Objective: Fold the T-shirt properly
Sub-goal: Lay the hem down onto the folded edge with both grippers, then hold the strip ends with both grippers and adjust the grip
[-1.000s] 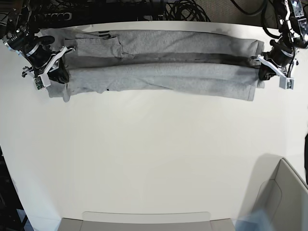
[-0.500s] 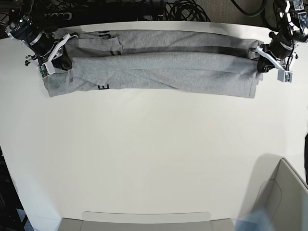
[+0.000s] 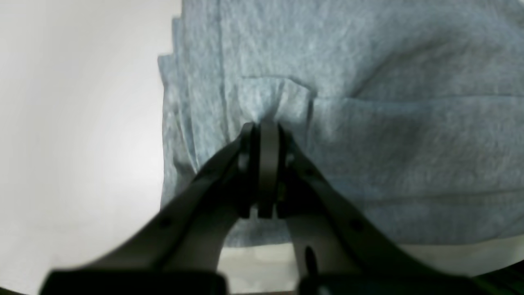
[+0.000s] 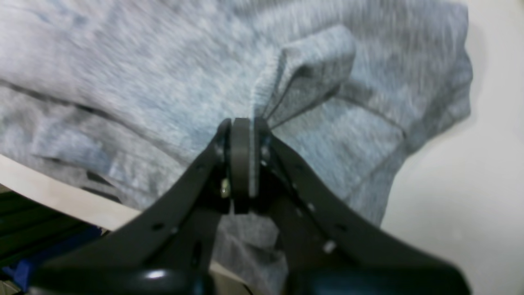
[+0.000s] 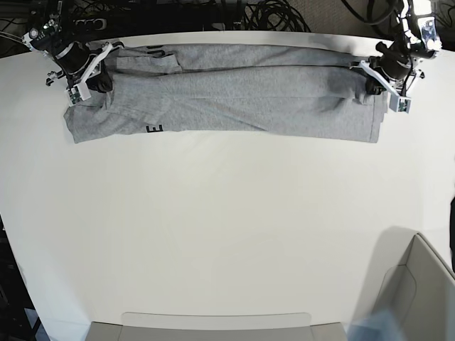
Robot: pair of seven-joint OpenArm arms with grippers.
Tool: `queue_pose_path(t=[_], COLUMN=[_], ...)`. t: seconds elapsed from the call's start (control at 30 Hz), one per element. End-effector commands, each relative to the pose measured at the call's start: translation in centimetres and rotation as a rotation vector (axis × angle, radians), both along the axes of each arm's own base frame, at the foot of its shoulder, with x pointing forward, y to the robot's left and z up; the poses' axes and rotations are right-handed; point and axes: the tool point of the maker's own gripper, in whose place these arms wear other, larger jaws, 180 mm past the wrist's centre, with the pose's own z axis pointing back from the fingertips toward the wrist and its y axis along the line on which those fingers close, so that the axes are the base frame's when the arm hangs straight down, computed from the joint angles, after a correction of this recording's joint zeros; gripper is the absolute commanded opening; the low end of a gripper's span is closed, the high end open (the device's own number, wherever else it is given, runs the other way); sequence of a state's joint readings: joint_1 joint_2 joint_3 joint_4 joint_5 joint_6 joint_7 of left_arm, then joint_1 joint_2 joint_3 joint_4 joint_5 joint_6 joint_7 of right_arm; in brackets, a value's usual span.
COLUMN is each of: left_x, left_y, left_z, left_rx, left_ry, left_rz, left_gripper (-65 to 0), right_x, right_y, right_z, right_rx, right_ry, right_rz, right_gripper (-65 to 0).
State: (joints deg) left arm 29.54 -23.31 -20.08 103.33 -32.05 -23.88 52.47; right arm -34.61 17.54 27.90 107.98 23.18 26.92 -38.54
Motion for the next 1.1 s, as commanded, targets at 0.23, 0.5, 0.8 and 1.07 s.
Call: queue_pose_path(t=[0.23,0.5,0.8,1.07], left_x=[2.4,3.0,3.3,1.9], left_y=[-1.2,-3.1,1.2,1.9], left_z=[3.8,4.6,2.9,0.7], left_rx=[-0.022,-0.384,-0.470,-0.324], left_ry=[-0.185,-0.224,-0.169,-0.108], left_rz=[-0.041,0.068,0.194,0.161], left_gripper=[-45.3,-43.3,-41.9,-41.9], right_x=[0.6,0.9,0.8,1.2], right_y=[0.0,-0.1,-0.2,0.5], right_z=[1.0,1.2,1.1,1.1], right_rx=[0.002,-0.002,-0.001,-0.006], right_ry=[-0.038,-0.045,-0.042,-0.040], right_rz=[0.009,0.012,0.011,0.055], right_gripper=[-47.0,-49.9,-49.9,-49.9])
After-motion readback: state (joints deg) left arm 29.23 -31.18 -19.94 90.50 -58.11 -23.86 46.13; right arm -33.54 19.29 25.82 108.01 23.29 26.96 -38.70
